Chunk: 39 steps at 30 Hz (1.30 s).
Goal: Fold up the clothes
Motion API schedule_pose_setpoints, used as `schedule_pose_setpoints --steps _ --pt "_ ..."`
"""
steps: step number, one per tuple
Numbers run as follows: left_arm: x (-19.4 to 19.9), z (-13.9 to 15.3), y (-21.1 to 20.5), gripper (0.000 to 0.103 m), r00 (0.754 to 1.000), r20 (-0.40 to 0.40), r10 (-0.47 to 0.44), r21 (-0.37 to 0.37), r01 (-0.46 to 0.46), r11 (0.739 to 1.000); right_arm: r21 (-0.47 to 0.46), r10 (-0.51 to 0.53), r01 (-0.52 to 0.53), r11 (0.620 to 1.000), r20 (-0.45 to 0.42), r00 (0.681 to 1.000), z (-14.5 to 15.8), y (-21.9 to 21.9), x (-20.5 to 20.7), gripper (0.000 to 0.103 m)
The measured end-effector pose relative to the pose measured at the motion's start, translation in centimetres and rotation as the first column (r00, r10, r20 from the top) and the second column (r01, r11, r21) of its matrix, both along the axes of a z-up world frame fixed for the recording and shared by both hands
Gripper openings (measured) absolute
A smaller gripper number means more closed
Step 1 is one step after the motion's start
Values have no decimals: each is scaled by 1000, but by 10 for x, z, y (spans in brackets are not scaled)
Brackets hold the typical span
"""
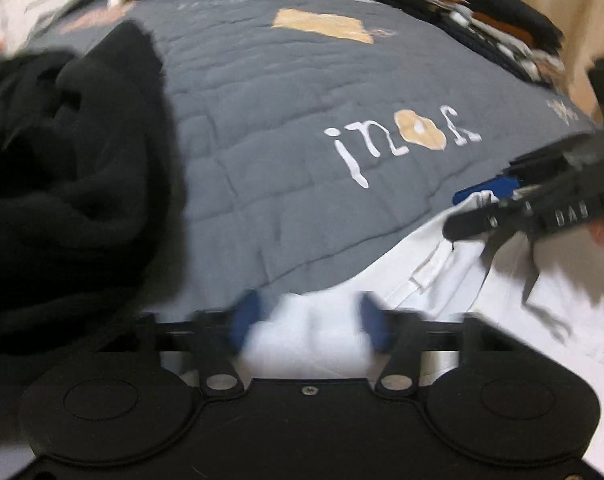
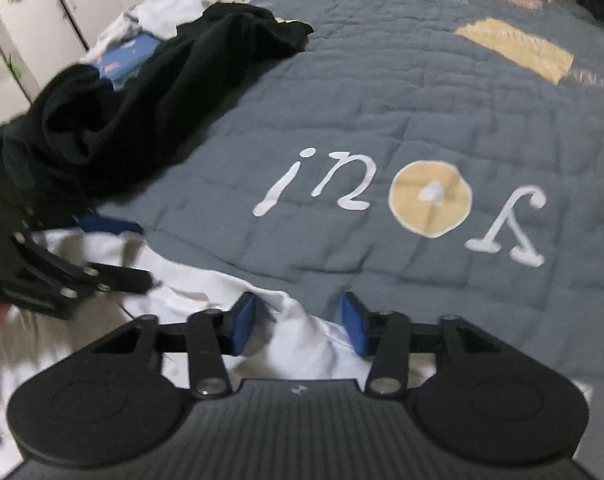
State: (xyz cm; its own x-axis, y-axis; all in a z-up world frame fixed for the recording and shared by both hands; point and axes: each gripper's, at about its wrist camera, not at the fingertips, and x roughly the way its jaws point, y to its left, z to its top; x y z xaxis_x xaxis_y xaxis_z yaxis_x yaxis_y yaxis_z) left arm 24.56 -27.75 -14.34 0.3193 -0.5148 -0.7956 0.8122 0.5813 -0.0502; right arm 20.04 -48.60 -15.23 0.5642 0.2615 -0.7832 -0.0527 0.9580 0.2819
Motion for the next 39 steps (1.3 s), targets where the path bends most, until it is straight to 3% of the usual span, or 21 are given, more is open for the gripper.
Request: schedule_pose_setpoints --steps 2,3,7,11,13,15,16,18,20,23,26,34,39 --pt "0 3 5 5 999 17 -28 -26 29 999 -9 -8 9 1000 26 1000 2 1 -3 10" --pt "-2 5 7 5 999 43 -31 -35 32 999 -16 -16 17 1000 57 998 5 1 -5 8" --pt "-5 19 11 5 982 186 44 -108 -24 994 -29 -85 93 995 206 975 20 -3 -12 6" --pt "-6 15 -4 5 963 260 70 -64 -55 996 -126 -67 100 987 239 969 16 7 -2 6" --pt "-2 8 -10 6 964 240 116 -37 -111 993 -170 -57 92 981 202 978 7 11 7 6" --pt "0 9 -7 11 956 237 173 -55 -165 985 -168 -70 99 981 173 983 4 10 10 10" --pt "0 12 -2 16 956 226 188 -76 -175 982 -159 -73 104 982 190 979 8 9 5 10" --pt "-4 22 11 39 952 212 221 -128 -197 972 -144 -78 113 983 226 971 17 7 -6 20" --pt "-17 35 26 48 948 194 252 -194 -215 957 -103 -108 139 985 263 959 30 2 -25 31" --pt "-47 51 49 49 954 140 266 -285 -218 933 -60 -132 158 986 304 944 46 0 -52 35" --pt "-86 63 71 62 953 102 285 -349 -234 908 -43 -162 186 982 322 933 62 -4 -82 36" --pt "-197 86 107 63 957 16 291 -386 -262 884 24 -254 259 966 293 922 90 15 -201 47" --pt "-259 101 125 70 953 40 300 -381 -263 886 33 -260 261 965 267 928 97 50 -275 51"
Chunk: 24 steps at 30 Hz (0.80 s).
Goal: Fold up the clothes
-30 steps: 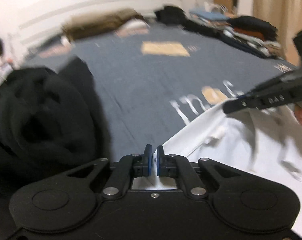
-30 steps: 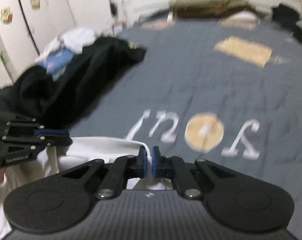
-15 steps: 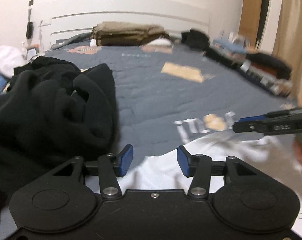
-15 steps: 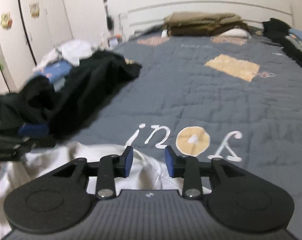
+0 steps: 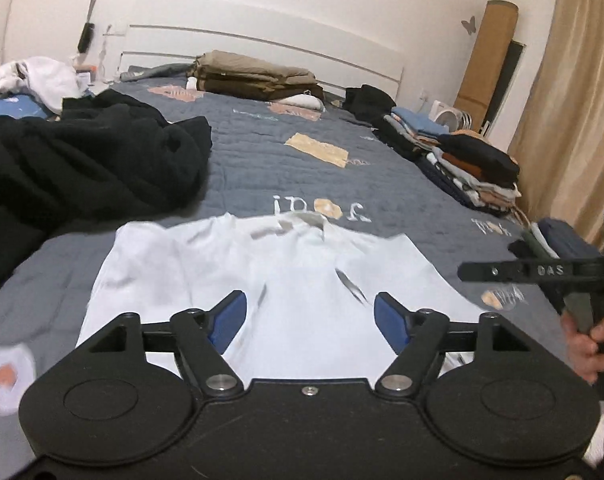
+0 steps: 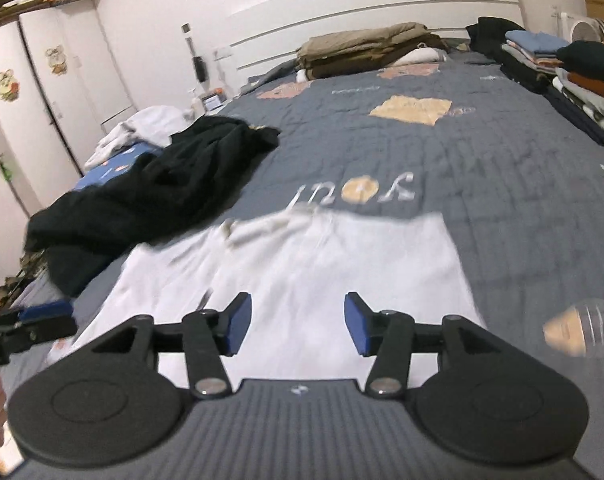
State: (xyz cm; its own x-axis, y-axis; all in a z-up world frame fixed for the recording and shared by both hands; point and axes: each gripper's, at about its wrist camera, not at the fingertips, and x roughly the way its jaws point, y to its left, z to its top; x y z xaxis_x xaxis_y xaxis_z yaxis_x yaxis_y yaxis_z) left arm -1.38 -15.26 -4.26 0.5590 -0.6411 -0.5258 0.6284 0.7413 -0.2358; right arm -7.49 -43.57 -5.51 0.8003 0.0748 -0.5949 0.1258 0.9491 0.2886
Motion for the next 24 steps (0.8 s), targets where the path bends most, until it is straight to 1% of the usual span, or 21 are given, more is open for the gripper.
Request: schedule_pose_setpoints --steps 6,8,10,13,17,20,22,24 --pt "-55 5 18 70 999 -6 -36 38 36 999 -16 27 -28 999 -66 997 9 28 -66 52" --pt "-72 4 25 70 999 -7 -44 45 45 998 -19 51 -53 998 -89 995 10 33 -84 52" --pt "-84 1 33 70 999 -24 -45 63 47 997 -52 60 -66 996 -112 992 10 38 -101 52" --pt "-101 -5 47 72 998 -57 -42 94 47 994 -95 71 -88 992 -172 983 7 37 -124 52" --pt "-124 -18 78 72 993 -108 -48 135 62 989 -97 88 -121 988 -294 952 -4 11 -153 52" --pt "-134 -28 101 72 988 -154 -21 187 50 981 -95 87 -136 986 -400 913 -11 -17 -173 52" --pt "-140 -34 113 72 982 -189 -7 215 48 975 -72 85 -131 989 -448 890 -17 -32 -186 52" --pt "-145 -39 125 72 974 -228 8 225 45 973 -34 101 -135 990 -491 865 -24 -44 -196 52"
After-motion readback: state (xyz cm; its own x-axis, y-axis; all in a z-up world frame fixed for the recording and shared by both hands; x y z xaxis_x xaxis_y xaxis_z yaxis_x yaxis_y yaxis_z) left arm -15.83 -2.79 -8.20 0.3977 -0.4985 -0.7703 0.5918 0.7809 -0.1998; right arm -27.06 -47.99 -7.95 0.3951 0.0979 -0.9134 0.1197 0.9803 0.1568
